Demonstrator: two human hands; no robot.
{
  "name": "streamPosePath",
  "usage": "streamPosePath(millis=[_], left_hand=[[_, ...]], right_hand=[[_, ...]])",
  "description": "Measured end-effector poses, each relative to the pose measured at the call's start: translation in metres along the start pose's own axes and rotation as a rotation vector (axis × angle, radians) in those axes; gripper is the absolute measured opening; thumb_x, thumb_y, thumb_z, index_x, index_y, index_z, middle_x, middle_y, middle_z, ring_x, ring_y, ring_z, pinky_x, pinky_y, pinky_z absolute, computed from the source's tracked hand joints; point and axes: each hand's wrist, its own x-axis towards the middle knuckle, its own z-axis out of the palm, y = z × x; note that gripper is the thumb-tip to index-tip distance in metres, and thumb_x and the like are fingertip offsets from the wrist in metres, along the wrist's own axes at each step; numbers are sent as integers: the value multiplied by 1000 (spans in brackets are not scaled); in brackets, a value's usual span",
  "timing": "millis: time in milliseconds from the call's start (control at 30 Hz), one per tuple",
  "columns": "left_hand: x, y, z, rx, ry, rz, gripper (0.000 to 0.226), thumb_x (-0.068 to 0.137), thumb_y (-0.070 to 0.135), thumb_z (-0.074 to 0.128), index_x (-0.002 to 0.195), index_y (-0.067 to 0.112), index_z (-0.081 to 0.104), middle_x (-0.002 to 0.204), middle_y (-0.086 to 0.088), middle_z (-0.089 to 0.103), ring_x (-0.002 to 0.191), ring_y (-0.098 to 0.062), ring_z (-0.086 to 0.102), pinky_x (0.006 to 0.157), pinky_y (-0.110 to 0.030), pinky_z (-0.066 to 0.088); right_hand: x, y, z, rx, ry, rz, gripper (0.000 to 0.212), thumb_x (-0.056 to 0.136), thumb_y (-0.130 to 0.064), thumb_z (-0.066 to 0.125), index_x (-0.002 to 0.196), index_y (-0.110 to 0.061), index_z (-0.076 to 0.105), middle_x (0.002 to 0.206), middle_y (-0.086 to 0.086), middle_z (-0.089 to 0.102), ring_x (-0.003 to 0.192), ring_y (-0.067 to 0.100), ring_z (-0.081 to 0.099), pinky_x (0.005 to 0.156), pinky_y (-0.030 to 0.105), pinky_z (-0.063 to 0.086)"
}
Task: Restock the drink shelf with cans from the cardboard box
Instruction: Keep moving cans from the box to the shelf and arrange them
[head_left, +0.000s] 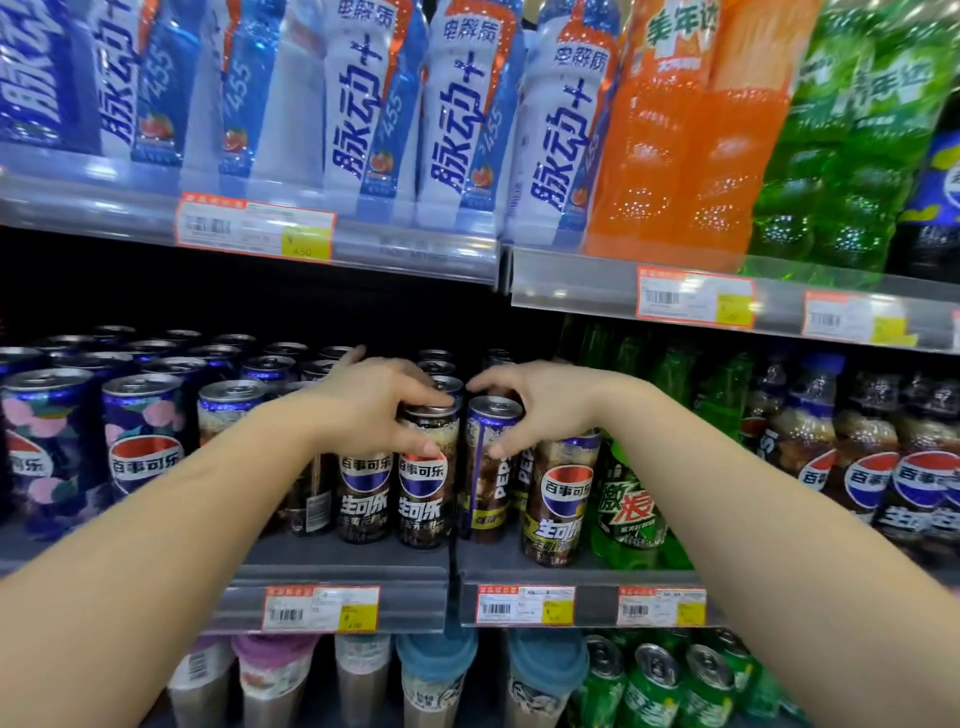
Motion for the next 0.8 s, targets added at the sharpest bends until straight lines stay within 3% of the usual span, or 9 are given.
streamPosePath(millis=[100, 233, 333, 433, 500, 567, 633, 733, 800], left_hand=[[0, 1, 3, -34, 9, 5, 62, 78, 57, 66, 135, 44, 47, 143, 14, 44, 137, -6, 32, 119, -49, 0], [-2, 4, 5, -3, 23, -3, 64, 78, 58, 66, 136, 43, 45, 144, 14, 42, 137, -6, 32, 119, -47, 1], [-4, 10, 4, 25, 27, 2, 70, 75, 62, 66, 138, 41, 43, 145, 12, 41, 138, -9, 31, 120, -46, 1], [4, 26, 4, 67, 110, -12, 78, 72, 69, 62, 140, 39, 40, 147, 8, 40, 139, -15, 30, 119, -47, 2], [12, 41, 6, 123, 154, -10, 77, 72, 70, 60, 140, 40, 40, 146, 6, 42, 138, -18, 30, 119, -49, 1], [19, 52, 10, 182, 139, 1, 75, 73, 71, 60, 139, 39, 43, 144, 5, 44, 137, -20, 31, 118, -52, -1], [22, 57, 13, 224, 101, 0, 72, 72, 73, 57, 136, 40, 46, 139, 6, 49, 135, -20, 34, 117, -55, -4], [24, 61, 15, 200, 145, -39, 61, 76, 76, 49, 127, 42, 56, 128, 7, 60, 129, -20, 43, 116, -55, -9], [26, 63, 14, 155, 183, -73, 53, 80, 73, 47, 120, 41, 60, 119, 8, 66, 124, -19, 50, 116, -52, -11]], right_hand=[[3, 1, 5, -100, 114, 51, 68, 73, -63, 69, 133, -36, 49, 135, -2, 54, 126, 25, 45, 111, 44, 28], [4, -7, 13, -177, 177, 130, 78, 72, -75, 60, 134, -29, 48, 138, 1, 51, 130, 28, 40, 109, 46, 26], [-12, 6, 0, 64, 178, 83, 79, 78, -63, 64, 144, -26, 40, 147, 0, 45, 132, 23, 44, 110, 39, 36], [-20, 16, -4, 21, 169, 64, 66, 82, -47, 67, 141, -31, 44, 148, 0, 43, 135, 23, 40, 111, 41, 35], [-16, 12, 5, -50, 212, 62, 42, 85, -45, 63, 126, -38, 58, 143, -1, 47, 135, 25, 36, 113, 46, 30], [-12, 4, 14, -81, 340, 77, 11, 87, -47, 61, 94, -40, 65, 126, -2, 57, 126, 24, 43, 108, 45, 33], [-12, 1, 16, -63, 403, 73, 16, 87, -51, 61, 78, -38, 61, 111, -3, 60, 112, 22, 49, 100, 42, 40], [-21, 11, 5, 86, 389, 89, 30, 88, -54, 57, 105, -32, 67, 120, -2, 61, 114, 21, 54, 98, 38, 45], [-30, 18, -5, 77, 322, 169, 50, 88, -55, 58, 130, -28, 56, 137, -3, 54, 123, 20, 50, 101, 33, 43]])
